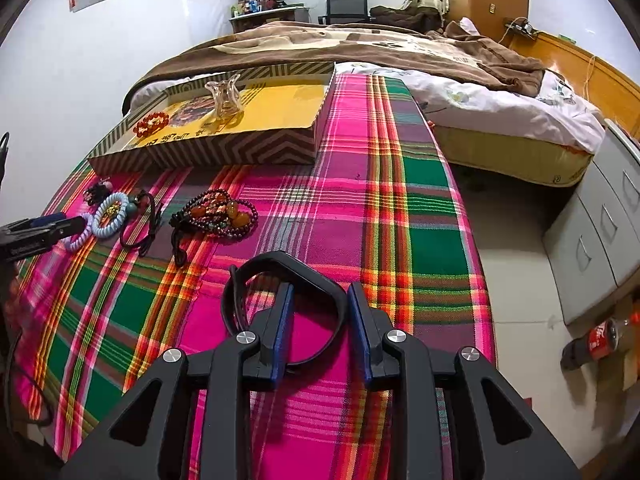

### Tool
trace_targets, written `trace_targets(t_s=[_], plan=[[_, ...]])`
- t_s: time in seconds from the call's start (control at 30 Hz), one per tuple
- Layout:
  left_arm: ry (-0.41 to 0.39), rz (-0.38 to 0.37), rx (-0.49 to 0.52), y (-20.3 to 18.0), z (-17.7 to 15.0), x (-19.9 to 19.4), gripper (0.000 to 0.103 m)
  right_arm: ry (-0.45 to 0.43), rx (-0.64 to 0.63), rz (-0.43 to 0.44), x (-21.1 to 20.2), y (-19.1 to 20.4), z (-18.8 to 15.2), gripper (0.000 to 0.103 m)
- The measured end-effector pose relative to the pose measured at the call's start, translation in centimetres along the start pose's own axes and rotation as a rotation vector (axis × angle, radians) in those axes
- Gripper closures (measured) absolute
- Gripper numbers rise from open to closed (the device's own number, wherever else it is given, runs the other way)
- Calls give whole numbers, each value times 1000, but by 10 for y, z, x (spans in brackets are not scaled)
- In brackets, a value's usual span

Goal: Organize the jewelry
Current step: 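Grasp the lavender coil hair tie with the left gripper while the right gripper holds the wristband, then carry the coil hair tie and wristband with both grippers over the yellow tray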

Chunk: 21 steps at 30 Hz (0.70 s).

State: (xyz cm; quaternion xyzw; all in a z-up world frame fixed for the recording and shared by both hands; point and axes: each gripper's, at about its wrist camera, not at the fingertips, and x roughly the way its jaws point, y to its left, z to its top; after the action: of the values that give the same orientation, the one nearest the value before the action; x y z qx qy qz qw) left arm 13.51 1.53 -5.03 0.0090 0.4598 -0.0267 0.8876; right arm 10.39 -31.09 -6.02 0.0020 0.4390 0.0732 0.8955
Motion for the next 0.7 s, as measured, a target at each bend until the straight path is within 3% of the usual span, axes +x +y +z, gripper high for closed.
trace_targets(t_s=[0.13, 0.2, 0.27, 0.7], plan=[[-7, 0, -6, 3, 1, -2, 61, -2, 2, -5, 0, 1, 0, 79], [-12, 1, -7, 5, 1, -3, 80, -4, 10, -5, -1, 0, 0, 83], [-11, -3, -20, 8, 2, -3, 92, -7, 20, -2, -2, -1, -1, 84], [-37, -38, -60, 18, 2, -15, 94, -68, 57, -4, -20, -4, 3, 87]])
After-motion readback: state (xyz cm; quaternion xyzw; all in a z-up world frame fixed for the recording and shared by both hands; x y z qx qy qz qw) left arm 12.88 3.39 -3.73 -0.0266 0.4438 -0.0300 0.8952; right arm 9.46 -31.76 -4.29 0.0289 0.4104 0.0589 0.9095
